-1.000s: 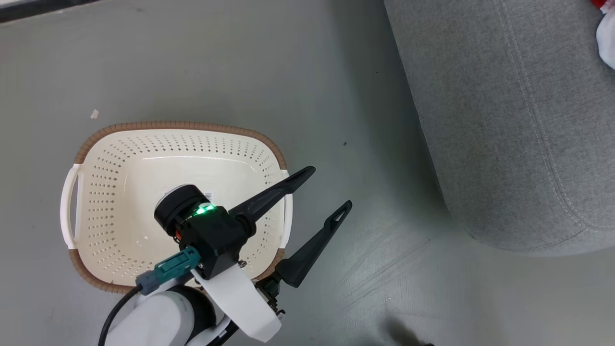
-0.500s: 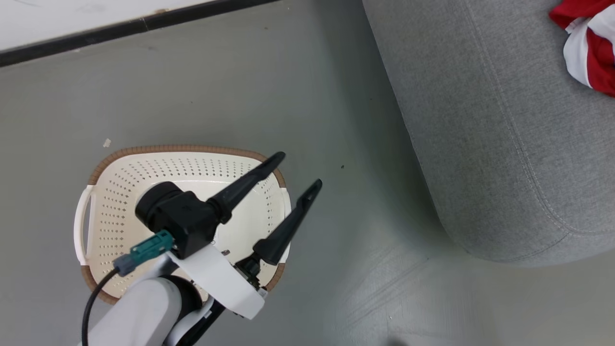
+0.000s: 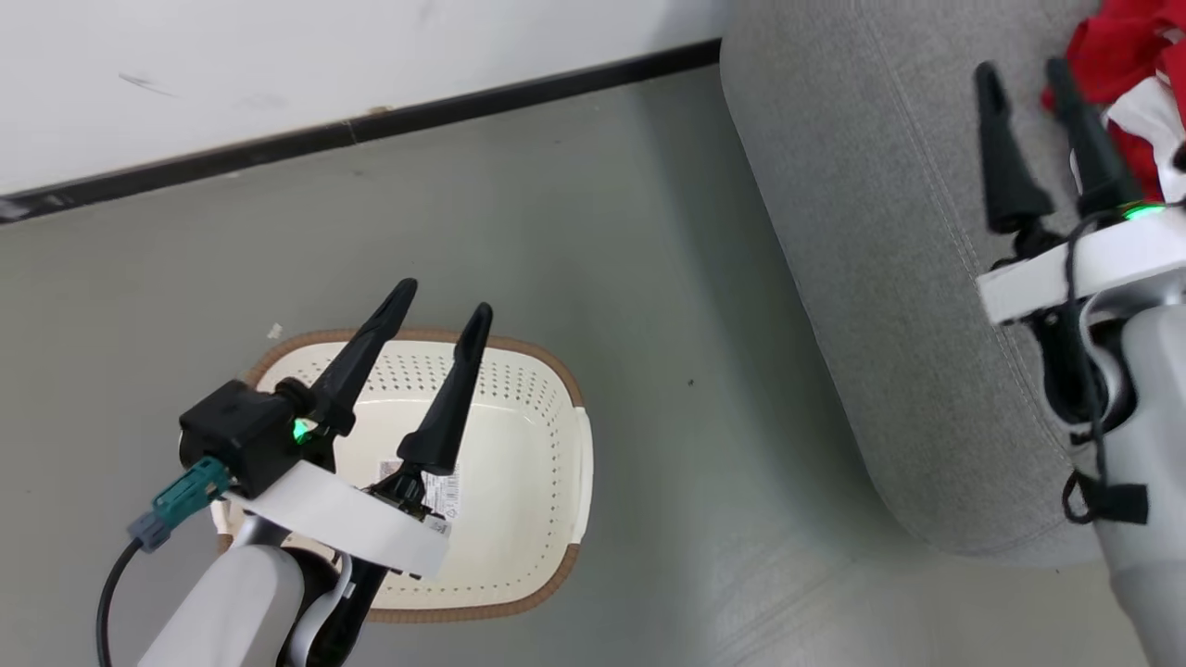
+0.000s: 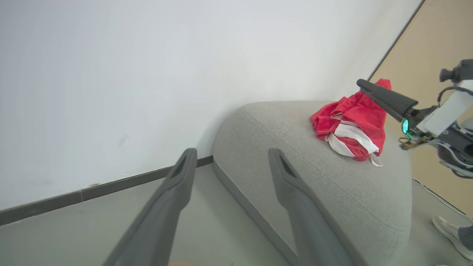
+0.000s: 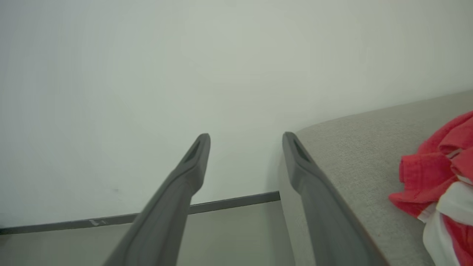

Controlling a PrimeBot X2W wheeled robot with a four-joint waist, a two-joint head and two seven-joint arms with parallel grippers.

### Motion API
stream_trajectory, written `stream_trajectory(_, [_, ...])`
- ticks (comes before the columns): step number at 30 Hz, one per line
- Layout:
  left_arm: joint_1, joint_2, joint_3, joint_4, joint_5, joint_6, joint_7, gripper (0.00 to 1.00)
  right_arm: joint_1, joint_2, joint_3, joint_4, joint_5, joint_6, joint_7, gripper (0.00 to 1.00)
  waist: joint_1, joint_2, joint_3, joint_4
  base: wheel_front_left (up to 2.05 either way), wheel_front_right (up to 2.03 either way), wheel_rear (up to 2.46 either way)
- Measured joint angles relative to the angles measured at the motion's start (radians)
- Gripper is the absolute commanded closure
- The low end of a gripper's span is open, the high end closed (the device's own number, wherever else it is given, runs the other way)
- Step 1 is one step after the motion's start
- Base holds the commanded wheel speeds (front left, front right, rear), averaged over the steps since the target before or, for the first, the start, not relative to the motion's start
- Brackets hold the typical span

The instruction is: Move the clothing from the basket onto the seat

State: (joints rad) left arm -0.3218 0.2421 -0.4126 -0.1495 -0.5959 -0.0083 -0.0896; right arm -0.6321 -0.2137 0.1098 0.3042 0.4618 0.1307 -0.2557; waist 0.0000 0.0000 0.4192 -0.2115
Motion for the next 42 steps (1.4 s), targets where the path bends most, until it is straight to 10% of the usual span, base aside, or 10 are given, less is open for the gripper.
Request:
stream_trajectory(16, [0.102,-0.045,0.113,0.145,-0.066,0.063,-0.111,0.00,0.108,0.014,0.198,0.038,-0.013,0.000,0.000,0.00,0.0000,0.0000,-0.141,0.115,0.00,0.00,0.00])
stream_trajectory(42, [0.170,-0.052,0.114,0.367,-0.035,0.107,-0.140,0.00,0.332,-0.015,0.180,0.052,-0.085,0.000,0.000,0.00,0.0000,0.0000,-0.325,0.283,0.00,0.00,0.00])
